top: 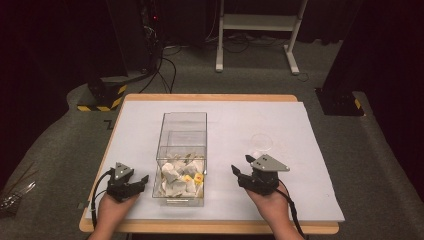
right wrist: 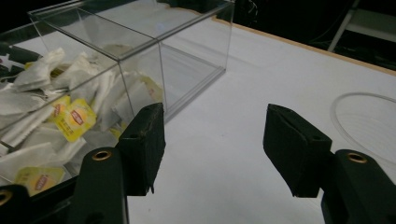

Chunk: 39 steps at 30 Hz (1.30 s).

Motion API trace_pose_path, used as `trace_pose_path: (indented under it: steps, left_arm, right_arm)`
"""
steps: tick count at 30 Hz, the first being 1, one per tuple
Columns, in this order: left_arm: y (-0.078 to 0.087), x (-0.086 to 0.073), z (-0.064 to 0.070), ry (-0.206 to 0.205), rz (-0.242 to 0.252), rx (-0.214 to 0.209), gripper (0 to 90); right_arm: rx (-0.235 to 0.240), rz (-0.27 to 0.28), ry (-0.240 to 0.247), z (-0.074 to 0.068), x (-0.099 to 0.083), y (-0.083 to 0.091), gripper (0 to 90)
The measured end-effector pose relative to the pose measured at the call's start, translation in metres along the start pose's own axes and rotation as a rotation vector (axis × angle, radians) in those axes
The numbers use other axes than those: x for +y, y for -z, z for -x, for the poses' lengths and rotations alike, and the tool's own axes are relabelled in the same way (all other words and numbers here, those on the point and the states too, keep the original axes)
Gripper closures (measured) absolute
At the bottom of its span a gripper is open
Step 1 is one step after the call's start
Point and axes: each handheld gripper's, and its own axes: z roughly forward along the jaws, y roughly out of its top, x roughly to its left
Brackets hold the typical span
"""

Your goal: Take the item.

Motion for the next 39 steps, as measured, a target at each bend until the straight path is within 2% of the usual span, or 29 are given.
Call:
trace_pose_path:
  steps: [11, 19, 25, 31, 39]
  left_arm:
    - [0.0, 0.0, 0.0, -0.003, -0.002, 0.001, 35.1]
    - [0.0, 0.0, 0.0, -0.005, -0.002, 0.0, 35.0]
    - [0.0, 0.0, 0.0, -0.005, -0.002, -0.002, 34.6]
    - [0.0, 0.0, -0.001, -0.002, -0.002, -0.004, 34.5]
    - [0.0, 0.0, -0.001, -0.004, -0.002, -0.004, 34.3]
  right_arm:
    - [0.071, 0.016, 0.053, -0.03, 0.02, -0.008, 41.1]
    - [0.17, -0.01, 0.115, -0.064, 0.036, -0.018, 43.5]
    - [0.241, -0.031, 0.133, -0.089, 0.04, -0.027, 46.3]
    - [0.293, -0.061, 0.151, -0.104, 0.04, -0.035, 48.3]
    - [0.318, -0.103, 0.204, -0.12, 0.035, -0.044, 53.4]
